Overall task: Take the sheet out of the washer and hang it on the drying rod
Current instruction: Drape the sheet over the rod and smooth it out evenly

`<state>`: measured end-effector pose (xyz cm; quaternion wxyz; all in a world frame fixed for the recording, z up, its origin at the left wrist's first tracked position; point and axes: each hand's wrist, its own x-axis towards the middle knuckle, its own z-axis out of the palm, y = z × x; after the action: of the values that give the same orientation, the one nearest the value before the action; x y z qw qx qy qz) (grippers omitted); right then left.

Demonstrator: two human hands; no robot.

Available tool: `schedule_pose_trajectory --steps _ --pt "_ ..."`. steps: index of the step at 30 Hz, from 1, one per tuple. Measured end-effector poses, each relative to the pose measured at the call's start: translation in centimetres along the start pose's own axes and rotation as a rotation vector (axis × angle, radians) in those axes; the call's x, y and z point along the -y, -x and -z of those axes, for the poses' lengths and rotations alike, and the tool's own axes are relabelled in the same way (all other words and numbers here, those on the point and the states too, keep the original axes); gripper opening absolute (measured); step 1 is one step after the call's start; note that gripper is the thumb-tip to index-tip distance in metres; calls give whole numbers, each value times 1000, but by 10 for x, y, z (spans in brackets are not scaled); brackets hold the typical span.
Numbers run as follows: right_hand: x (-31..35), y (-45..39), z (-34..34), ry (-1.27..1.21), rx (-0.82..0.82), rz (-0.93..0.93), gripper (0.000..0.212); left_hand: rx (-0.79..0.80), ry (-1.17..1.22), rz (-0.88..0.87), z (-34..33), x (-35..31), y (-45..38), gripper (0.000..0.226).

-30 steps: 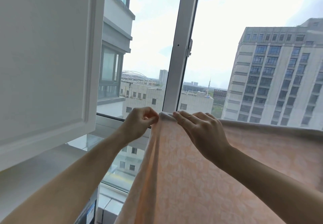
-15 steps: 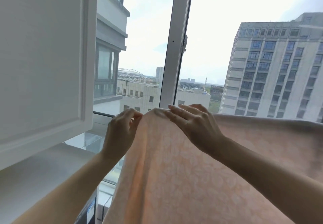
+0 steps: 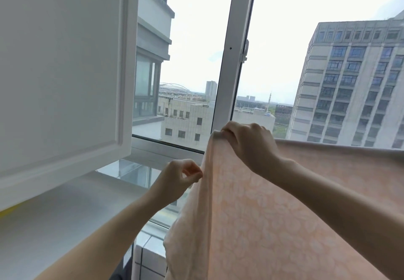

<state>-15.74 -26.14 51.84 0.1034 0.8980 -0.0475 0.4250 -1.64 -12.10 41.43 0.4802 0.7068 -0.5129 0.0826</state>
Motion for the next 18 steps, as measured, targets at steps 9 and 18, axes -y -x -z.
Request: schedule_pose_trajectory --steps 9,18 --pt "9 -3 8 157 44 23 15 -58 134 16 -1 -19 -7 13" --pt "12 -8 -3 173 -86 122 11 -448 -108 -31 18 -15 19 13"
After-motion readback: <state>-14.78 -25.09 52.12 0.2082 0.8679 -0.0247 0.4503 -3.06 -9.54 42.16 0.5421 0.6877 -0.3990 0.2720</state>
